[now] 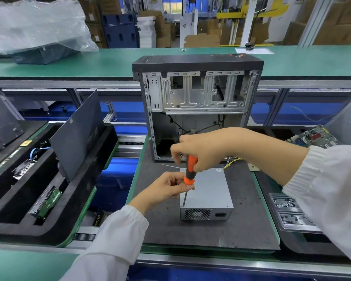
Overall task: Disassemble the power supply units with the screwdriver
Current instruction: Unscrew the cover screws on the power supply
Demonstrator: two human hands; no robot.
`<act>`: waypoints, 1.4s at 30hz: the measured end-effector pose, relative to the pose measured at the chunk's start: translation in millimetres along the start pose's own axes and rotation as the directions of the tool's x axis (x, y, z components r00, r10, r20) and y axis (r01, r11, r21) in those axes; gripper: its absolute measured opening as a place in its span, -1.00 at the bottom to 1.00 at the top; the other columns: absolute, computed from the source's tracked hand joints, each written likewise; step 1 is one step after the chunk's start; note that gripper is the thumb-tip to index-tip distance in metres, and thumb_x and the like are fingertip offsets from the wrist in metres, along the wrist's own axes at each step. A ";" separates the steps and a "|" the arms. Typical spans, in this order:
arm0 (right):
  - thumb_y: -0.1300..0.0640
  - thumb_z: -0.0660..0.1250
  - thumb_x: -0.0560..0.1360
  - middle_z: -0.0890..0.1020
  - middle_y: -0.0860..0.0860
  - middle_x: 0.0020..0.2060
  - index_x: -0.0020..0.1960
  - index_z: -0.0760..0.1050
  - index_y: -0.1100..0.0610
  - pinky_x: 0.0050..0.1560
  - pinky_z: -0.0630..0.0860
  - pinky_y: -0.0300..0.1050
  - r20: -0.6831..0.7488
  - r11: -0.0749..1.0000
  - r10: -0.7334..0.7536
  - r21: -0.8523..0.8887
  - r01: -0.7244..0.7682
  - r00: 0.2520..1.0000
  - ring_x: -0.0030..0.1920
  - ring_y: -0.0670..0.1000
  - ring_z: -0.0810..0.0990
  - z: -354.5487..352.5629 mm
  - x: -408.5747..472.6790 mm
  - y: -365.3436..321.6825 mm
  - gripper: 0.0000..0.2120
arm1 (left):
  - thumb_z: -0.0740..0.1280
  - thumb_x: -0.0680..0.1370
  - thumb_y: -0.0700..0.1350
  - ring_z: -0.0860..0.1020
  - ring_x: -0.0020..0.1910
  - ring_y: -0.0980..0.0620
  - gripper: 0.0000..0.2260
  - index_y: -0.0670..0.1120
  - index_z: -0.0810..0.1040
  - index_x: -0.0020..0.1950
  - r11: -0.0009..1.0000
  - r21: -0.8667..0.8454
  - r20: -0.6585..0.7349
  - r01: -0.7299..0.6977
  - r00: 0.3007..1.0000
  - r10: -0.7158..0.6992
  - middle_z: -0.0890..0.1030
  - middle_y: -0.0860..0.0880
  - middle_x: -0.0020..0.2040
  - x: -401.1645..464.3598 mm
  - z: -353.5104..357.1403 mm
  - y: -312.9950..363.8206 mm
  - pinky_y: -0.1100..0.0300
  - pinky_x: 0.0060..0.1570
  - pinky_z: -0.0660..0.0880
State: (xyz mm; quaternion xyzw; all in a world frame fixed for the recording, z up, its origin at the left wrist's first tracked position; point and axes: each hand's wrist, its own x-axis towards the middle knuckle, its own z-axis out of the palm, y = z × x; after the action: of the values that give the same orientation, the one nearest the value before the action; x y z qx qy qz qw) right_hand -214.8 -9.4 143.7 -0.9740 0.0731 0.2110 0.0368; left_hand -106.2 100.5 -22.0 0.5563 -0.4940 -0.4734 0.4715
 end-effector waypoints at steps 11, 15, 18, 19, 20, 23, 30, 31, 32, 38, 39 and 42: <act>-0.07 0.28 0.55 0.57 0.01 -0.46 -0.01 0.50 0.19 -0.51 0.44 -0.30 -0.098 0.983 0.161 0.105 -0.150 0.982 -0.58 -0.07 0.55 15.8 5.2 3.3 -0.70 | 0.43 0.53 -0.05 0.19 -0.37 0.05 -0.86 -0.07 0.65 0.04 1.000 0.000 0.006 0.011 1.000 -0.011 0.21 -0.18 -0.30 4.9 -2.9 -8.3 0.26 -0.35 0.19; -0.03 0.25 0.56 0.66 0.10 -0.30 -0.07 0.50 0.18 -0.51 0.38 -0.32 -0.135 0.983 0.170 0.099 -0.158 0.976 -0.54 -0.06 0.60 14.5 2.7 7.7 -0.74 | 0.43 0.53 -0.16 0.15 -0.40 0.06 -0.78 -0.11 0.59 0.17 0.997 -0.063 0.024 0.050 0.999 -0.048 0.19 -0.03 -0.36 -1.2 -11.9 -21.5 0.30 -0.37 0.20; -0.01 0.27 0.53 0.62 0.03 -0.43 -0.13 0.51 0.17 -0.39 0.49 -0.20 -0.198 0.978 0.179 0.139 -0.153 0.964 -0.53 -0.04 0.62 6.2 -2.6 13.1 -0.76 | 0.39 0.53 -0.20 0.15 -0.43 0.10 -0.80 -0.16 0.58 0.15 0.989 -0.128 -0.015 0.076 0.997 -0.079 0.19 0.00 -0.37 -10.9 -20.5 -39.1 0.32 -0.41 0.19; -0.01 0.27 0.53 0.59 -0.01 -0.52 -0.13 0.51 0.17 -0.35 0.53 -0.17 -0.209 0.974 0.189 0.164 -0.156 0.960 -0.53 -0.04 0.62 2.8 -4.2 14.7 -0.76 | 0.38 0.54 -0.17 0.15 -0.43 0.11 -0.82 -0.15 0.59 0.13 0.987 -0.133 -0.046 0.092 0.994 -0.099 0.19 0.01 -0.36 -13.4 -21.8 -44.9 0.31 -0.42 0.18; -0.01 0.27 0.52 0.56 -0.04 -0.59 -0.12 0.52 0.17 -0.30 0.56 -0.15 -0.216 0.970 0.198 0.186 -0.159 0.956 -0.52 -0.04 0.63 -0.4 -5.5 16.5 -0.76 | 0.37 0.56 -0.10 0.14 -0.43 0.10 -0.84 -0.14 0.61 0.10 0.984 -0.139 -0.088 0.111 0.988 -0.123 0.20 0.02 -0.37 -14.9 -21.6 -50.0 0.30 -0.43 0.16; -0.02 0.27 0.52 0.55 -0.14 -0.63 -0.13 0.53 0.16 -0.31 0.53 -0.17 -0.232 0.947 0.238 0.273 -0.171 0.943 -0.51 -0.05 0.63 -7.4 -8.8 21.2 -0.76 | 0.24 0.60 0.11 0.12 -0.44 0.09 -0.66 -0.15 0.60 -0.01 0.961 -0.208 -0.250 0.184 0.940 -0.234 0.21 0.04 -0.39 -15.1 -12.3 -58.8 0.26 -0.45 0.10; -0.05 0.26 0.55 0.67 0.05 -0.39 -0.03 0.54 0.17 -0.29 0.57 -0.23 -0.217 0.885 0.312 0.421 -0.199 0.925 -0.46 -0.08 0.65 4.0 -4.7 29.6 -0.73 | 0.08 0.67 0.07 0.14 -0.51 0.11 -0.60 -0.17 0.46 -0.18 0.818 -0.564 -0.267 0.110 0.914 -0.307 0.25 0.00 -0.43 -10.7 11.8 -54.3 0.30 -0.55 0.12; -0.04 0.26 0.55 0.68 0.06 -0.39 -0.02 0.53 0.17 -0.30 0.56 -0.23 -0.204 0.870 0.320 0.449 -0.203 0.925 -0.47 -0.08 0.65 8.0 -2.6 31.3 -0.73 | 0.11 0.67 0.03 0.14 -0.50 0.11 -0.64 -0.15 0.42 -0.21 0.806 -0.585 -0.268 0.085 0.918 -0.291 0.25 0.00 -0.42 -12.4 11.3 -54.4 0.30 -0.54 0.13; -0.03 0.26 0.55 0.68 0.06 -0.41 -0.03 0.53 0.18 -0.30 0.54 -0.22 -0.196 0.855 0.331 0.477 -0.205 0.923 -0.47 -0.07 0.65 12.6 -0.6 33.4 -0.74 | 0.13 0.67 0.00 0.15 -0.49 0.11 -0.67 -0.14 0.38 -0.23 0.801 -0.595 -0.271 0.066 0.922 -0.277 0.25 0.00 -0.42 -13.9 10.6 -55.8 0.30 -0.54 0.14; 0.01 0.28 0.55 0.64 0.05 -0.47 -0.08 0.52 0.20 -0.47 0.49 -0.28 -0.188 0.698 0.417 0.693 -0.181 0.889 -0.48 -0.02 0.65 54.3 10.0 47.9 -0.77 | 0.16 0.68 -0.08 0.22 -0.51 0.12 -0.66 -0.12 0.38 -0.29 0.846 -0.532 -0.470 0.042 0.817 -0.335 0.31 -0.01 -0.42 -22.3 -9.6 -84.7 0.32 -0.55 0.22; 0.02 0.29 0.55 0.63 0.07 -0.46 -0.08 0.52 0.20 -0.49 0.50 -0.28 -0.195 0.660 0.439 0.732 -0.168 0.877 -0.48 -0.01 0.65 62.5 11.7 50.0 -0.78 | 0.15 0.68 -0.10 0.25 -0.50 0.13 -0.66 -0.13 0.38 -0.29 0.878 -0.472 -0.537 0.077 0.765 -0.356 0.33 -0.01 -0.42 -24.6 -14.7 -92.8 0.32 -0.54 0.24; 0.04 0.31 0.55 0.63 0.09 -0.42 -0.08 0.53 0.19 -0.46 0.56 -0.22 -0.193 0.518 0.507 0.848 -0.117 0.840 -0.47 0.01 0.64 90.5 13.7 53.8 -0.80 | 0.17 0.66 -0.23 0.38 -0.42 0.09 -0.72 -0.16 0.46 -0.25 0.941 -0.226 -0.701 0.251 0.629 -0.336 0.44 -0.03 -0.38 -32.6 -26.2 -119.7 0.30 -0.46 0.35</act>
State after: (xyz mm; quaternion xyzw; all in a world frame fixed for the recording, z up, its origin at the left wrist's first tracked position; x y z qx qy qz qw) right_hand -247.7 -54.9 53.6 -0.8373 0.3458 -0.0569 0.4196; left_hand -69.9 142.5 -136.0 0.7451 -0.1412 -0.3081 0.5744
